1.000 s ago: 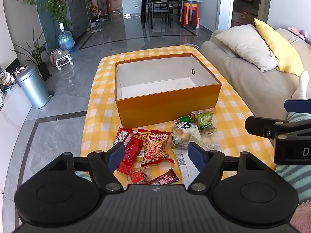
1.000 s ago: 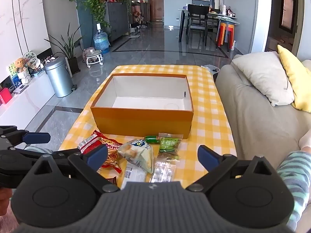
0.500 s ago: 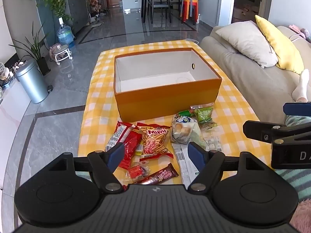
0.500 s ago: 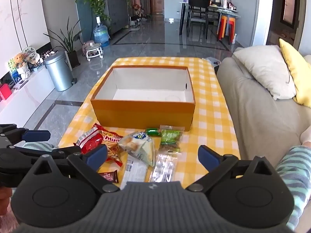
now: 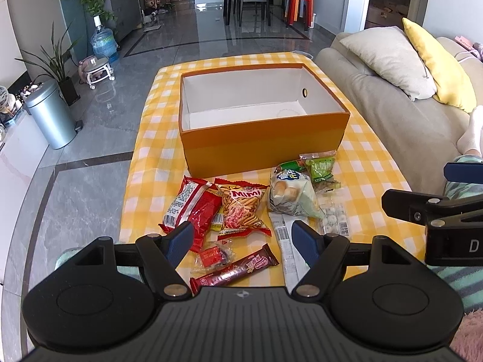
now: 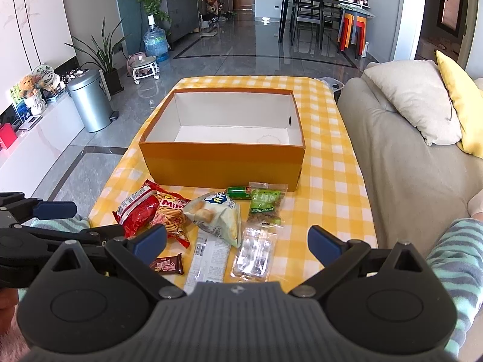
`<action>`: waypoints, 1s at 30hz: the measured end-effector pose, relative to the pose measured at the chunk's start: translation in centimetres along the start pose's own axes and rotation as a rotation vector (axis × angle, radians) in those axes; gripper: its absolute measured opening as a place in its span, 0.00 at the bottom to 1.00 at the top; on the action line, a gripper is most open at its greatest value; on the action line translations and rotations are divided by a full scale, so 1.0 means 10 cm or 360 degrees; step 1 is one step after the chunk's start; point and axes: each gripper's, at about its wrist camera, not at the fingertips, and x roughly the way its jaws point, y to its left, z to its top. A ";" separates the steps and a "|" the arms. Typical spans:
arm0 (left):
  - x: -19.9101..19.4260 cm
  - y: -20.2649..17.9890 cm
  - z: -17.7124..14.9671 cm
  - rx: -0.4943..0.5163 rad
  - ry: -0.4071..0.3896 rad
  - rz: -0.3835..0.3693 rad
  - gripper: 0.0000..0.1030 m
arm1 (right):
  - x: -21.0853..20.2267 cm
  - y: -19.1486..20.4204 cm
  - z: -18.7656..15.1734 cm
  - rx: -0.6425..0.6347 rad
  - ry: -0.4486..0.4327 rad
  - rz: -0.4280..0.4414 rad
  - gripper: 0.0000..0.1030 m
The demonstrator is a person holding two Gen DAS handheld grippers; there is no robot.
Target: Organize snacks
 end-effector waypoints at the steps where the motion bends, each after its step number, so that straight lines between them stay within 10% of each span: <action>1: 0.00 0.00 0.00 -0.0001 0.0003 0.0000 0.84 | 0.00 0.00 0.00 -0.0001 0.0003 0.0001 0.94; 30: 0.03 0.00 -0.04 -0.0005 0.0028 -0.0001 0.84 | 0.06 0.03 -0.02 -0.0016 0.0032 0.0014 0.95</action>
